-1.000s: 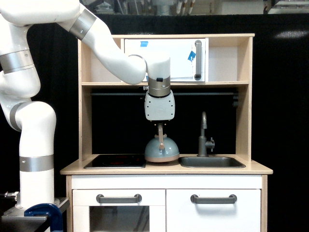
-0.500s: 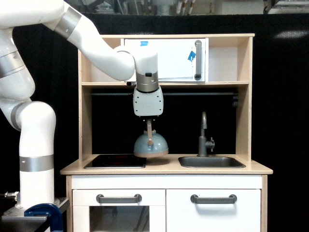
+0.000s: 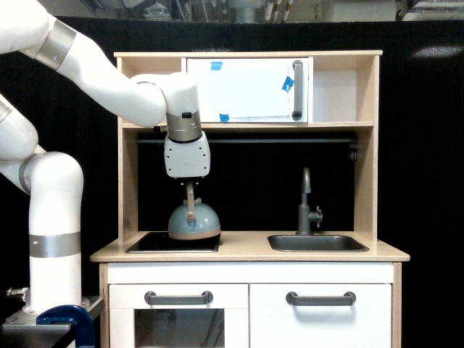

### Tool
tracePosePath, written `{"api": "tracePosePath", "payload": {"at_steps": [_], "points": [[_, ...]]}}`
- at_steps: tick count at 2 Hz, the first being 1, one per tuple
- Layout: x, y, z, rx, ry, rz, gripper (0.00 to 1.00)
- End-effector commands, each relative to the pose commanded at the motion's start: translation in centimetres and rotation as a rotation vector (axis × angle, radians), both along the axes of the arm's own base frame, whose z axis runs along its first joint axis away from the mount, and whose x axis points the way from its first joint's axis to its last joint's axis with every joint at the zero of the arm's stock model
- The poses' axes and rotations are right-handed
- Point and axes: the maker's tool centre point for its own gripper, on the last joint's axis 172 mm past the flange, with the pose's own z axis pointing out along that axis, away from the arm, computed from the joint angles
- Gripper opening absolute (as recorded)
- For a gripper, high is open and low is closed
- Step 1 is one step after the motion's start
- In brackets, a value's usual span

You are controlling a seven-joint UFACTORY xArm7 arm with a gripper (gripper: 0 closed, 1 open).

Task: Place the teapot on the stove

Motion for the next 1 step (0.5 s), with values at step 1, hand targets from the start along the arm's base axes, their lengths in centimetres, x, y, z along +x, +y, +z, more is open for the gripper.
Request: {"api": "tracePosePath", "payload": {"at_steps": [1], "points": [[1.3, -0.2, 0.2, -0.192, -0.177, -0.119, 0.0]]}}
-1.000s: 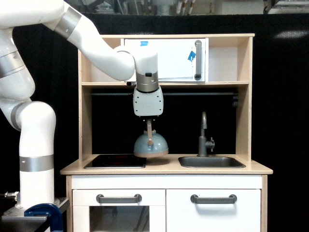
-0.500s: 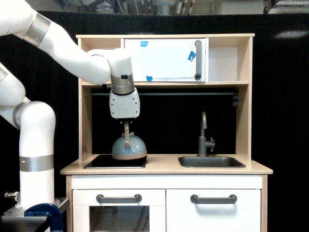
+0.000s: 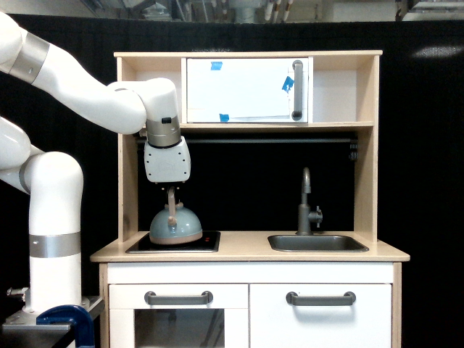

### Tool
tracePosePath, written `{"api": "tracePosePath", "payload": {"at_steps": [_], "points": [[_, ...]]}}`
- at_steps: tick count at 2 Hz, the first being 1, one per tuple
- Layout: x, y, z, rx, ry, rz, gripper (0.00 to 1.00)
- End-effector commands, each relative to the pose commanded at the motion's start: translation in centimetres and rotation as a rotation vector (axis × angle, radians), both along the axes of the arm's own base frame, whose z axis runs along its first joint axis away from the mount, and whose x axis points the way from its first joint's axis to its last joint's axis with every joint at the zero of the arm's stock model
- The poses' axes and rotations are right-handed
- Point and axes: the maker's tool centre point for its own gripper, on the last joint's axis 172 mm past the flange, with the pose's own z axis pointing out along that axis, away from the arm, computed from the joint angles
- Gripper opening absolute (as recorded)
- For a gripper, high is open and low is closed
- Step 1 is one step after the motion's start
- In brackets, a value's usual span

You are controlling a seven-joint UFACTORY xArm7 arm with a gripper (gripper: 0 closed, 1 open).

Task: Place the teapot on the stove

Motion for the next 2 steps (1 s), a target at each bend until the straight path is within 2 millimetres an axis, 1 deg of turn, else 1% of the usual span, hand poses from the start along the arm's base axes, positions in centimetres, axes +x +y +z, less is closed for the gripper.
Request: {"api": "tracePosePath", "payload": {"at_steps": [1, 2], "points": [[-0.6, 0.4, -0.2, -0.054, -0.052, 0.006, 0.0], [-1.1, 0.6, -0.7, -0.094, -0.093, 0.018, 1.0]]}}
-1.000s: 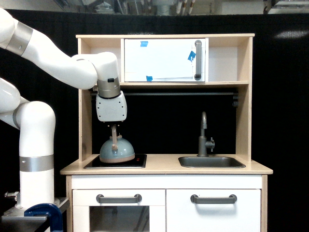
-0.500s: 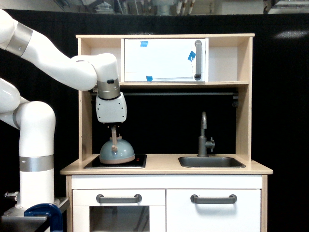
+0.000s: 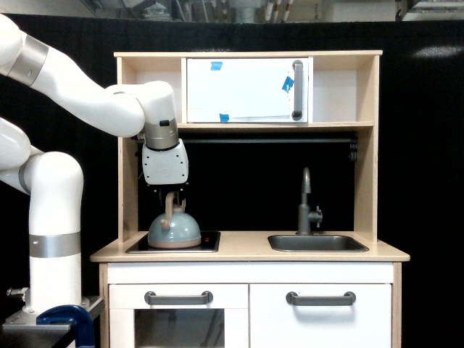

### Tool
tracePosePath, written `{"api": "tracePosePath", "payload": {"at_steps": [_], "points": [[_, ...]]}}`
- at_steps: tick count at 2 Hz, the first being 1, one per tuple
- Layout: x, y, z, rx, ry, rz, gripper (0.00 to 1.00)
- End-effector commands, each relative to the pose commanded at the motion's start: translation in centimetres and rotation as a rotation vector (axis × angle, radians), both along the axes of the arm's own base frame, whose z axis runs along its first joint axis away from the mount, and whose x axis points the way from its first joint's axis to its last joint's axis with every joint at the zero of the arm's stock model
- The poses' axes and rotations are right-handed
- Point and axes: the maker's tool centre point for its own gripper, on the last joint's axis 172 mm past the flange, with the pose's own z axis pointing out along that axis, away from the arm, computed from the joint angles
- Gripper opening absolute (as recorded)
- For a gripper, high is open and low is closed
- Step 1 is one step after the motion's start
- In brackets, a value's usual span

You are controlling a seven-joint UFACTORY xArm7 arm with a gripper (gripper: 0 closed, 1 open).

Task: Place the teapot on the stove

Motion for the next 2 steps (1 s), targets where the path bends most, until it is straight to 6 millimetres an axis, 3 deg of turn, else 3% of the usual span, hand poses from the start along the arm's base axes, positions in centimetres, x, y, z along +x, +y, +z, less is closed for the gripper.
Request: {"api": "tracePosePath", "payload": {"at_steps": [2], "points": [[-0.8, 0.3, -0.1, -0.116, -0.123, -0.005, 1.0]]}}
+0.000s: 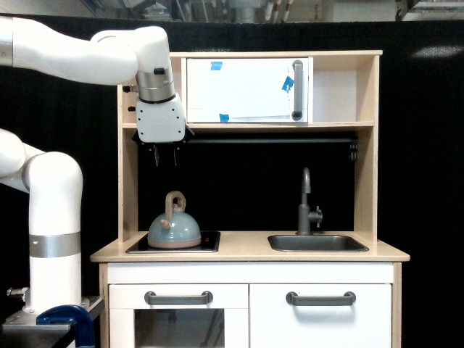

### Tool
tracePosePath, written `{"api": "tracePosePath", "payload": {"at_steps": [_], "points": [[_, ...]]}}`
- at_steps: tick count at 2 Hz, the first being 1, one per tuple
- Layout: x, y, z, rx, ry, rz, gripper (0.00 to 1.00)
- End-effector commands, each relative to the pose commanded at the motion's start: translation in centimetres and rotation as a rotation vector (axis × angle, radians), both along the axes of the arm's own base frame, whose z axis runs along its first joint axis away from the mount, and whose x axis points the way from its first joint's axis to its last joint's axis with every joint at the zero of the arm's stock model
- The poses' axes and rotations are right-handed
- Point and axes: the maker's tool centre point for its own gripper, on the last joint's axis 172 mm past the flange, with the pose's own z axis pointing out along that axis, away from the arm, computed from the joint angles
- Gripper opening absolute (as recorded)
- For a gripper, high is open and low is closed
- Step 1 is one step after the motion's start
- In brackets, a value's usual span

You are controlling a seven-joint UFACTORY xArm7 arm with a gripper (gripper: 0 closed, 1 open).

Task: Place the teapot on the stove

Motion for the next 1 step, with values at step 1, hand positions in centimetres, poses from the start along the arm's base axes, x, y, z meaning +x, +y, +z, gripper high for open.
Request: {"api": "tracePosePath", "payload": {"at_steps": [1], "points": [[0.9, -0.5, 1.8, 0.073, 0.051, -0.019, 1.0]]}}
